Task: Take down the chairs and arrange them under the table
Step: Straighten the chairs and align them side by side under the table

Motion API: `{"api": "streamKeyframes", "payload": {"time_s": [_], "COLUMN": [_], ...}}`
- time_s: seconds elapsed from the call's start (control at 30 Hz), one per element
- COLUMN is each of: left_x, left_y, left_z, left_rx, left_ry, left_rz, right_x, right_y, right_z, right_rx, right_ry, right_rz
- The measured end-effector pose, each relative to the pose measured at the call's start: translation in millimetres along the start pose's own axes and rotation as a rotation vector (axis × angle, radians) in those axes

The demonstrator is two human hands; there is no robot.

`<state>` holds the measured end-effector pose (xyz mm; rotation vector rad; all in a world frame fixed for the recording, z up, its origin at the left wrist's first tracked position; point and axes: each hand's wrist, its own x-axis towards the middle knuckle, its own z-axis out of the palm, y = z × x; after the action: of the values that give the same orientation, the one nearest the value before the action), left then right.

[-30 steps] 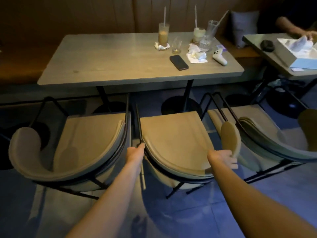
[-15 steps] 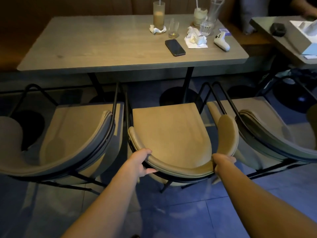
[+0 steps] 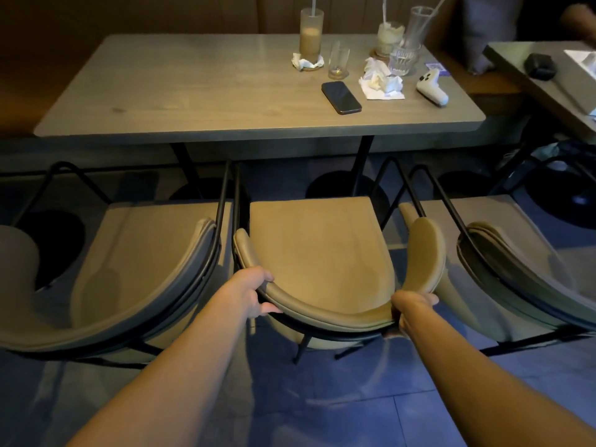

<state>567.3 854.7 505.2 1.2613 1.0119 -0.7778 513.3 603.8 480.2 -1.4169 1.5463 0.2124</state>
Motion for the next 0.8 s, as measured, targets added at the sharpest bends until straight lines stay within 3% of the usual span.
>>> {"api": "streamKeyframes", "payload": {"time_s": [0.57,0.8], "left_x": [5,2], "left_y": [12,2], "left_z": [-3,-12], "left_rx": [0.021,0.073], "left_ry": [-0.025,0.017], "left_rz": [0.02,0.038], "right_x": [-1,-8], "right_y": [-13,-2], "right_z": [17,19], "right_rx": [-0.091,-0.021], "right_ry": [0.039,0.065], "right_rz": [-0.03,0.014]}}
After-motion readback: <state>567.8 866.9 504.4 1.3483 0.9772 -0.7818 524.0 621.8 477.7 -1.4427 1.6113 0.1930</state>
